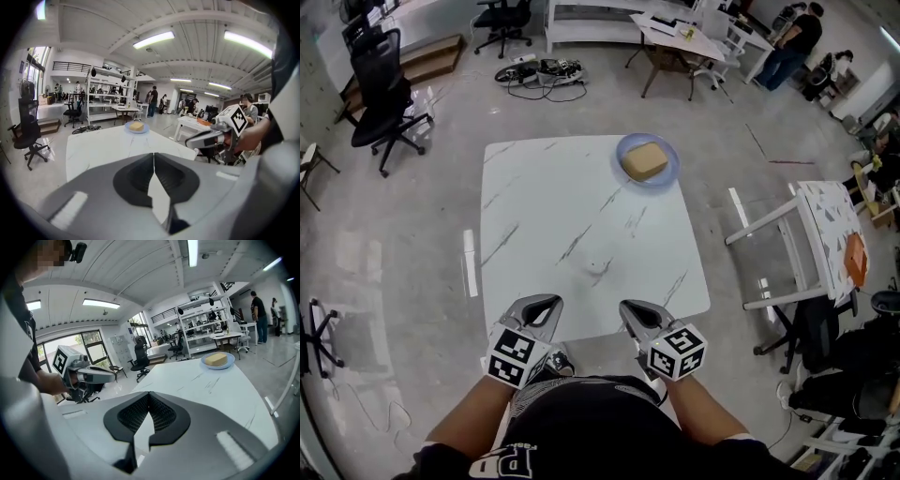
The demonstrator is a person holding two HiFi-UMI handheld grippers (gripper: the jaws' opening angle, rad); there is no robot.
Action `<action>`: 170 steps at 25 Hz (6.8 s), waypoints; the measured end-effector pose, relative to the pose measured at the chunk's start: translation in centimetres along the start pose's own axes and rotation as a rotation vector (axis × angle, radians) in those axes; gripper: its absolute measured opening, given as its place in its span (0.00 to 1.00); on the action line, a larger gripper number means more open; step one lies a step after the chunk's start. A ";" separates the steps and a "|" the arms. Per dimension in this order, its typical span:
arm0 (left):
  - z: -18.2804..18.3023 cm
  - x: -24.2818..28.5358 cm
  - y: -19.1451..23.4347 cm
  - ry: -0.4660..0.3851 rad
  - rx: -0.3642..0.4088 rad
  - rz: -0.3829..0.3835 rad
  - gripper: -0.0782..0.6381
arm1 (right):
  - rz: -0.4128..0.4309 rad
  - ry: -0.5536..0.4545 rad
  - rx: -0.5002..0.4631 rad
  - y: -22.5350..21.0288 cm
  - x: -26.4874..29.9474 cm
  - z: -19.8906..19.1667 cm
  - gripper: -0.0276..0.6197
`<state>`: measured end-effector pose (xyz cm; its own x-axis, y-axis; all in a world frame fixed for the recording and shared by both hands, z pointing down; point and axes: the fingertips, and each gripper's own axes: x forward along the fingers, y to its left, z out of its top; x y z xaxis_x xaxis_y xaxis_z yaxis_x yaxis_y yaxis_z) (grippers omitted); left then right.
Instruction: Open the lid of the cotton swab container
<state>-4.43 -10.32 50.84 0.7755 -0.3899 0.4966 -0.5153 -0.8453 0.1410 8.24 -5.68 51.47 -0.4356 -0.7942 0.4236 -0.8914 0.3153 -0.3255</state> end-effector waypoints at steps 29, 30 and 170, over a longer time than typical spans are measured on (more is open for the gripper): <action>0.6 4.9 2.4 -0.017 0.040 0.054 0.19 | 0.036 0.030 -0.072 -4.7 4.2 3.1 0.04; 0.6 5.0 2.2 -0.016 0.037 0.064 0.19 | 0.044 0.031 -0.075 -5.0 4.1 3.1 0.04; -2.3 18.2 3.1 0.050 0.099 0.050 0.51 | 0.037 0.027 -0.054 -10.2 -0.2 2.3 0.04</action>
<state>7.24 -19.20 62.22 0.7294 -0.4159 0.5431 -0.5124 -0.8582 0.0310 17.71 -9.95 52.77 -0.4714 -0.7671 0.4351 -0.8796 0.3729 -0.2954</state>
